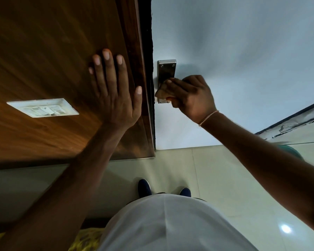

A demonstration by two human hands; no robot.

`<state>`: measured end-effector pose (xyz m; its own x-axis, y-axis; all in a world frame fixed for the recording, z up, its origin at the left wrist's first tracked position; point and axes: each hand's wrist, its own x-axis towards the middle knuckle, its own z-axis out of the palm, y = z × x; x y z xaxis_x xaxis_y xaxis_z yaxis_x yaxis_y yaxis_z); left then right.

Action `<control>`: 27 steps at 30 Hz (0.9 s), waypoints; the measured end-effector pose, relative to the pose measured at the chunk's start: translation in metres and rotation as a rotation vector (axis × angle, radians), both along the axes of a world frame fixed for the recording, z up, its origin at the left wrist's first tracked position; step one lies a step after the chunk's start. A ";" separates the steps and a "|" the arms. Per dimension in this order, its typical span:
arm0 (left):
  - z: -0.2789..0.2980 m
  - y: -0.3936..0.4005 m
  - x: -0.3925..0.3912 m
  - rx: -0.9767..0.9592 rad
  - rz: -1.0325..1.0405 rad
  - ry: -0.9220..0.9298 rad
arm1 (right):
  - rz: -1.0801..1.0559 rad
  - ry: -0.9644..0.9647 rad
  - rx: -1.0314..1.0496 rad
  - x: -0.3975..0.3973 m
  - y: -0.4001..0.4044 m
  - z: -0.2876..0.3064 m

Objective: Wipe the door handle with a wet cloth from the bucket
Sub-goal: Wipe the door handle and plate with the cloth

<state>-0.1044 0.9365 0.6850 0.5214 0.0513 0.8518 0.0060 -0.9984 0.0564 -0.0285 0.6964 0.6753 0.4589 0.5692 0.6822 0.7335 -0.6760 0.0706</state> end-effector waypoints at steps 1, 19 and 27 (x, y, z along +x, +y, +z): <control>0.001 0.000 0.000 0.000 0.000 0.001 | -0.015 0.033 0.007 0.000 -0.006 0.004; -0.001 -0.004 0.002 0.008 0.028 0.003 | -0.017 0.555 -0.222 0.023 -0.022 0.040; -0.001 -0.006 0.003 -0.015 0.016 -0.005 | -0.066 0.827 -0.010 0.025 -0.072 0.035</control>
<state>-0.1018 0.9306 0.6843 0.5159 0.0724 0.8536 0.0216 -0.9972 0.0715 -0.0031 0.6248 0.7107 0.8429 0.5278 0.1048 0.5101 -0.7219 -0.4676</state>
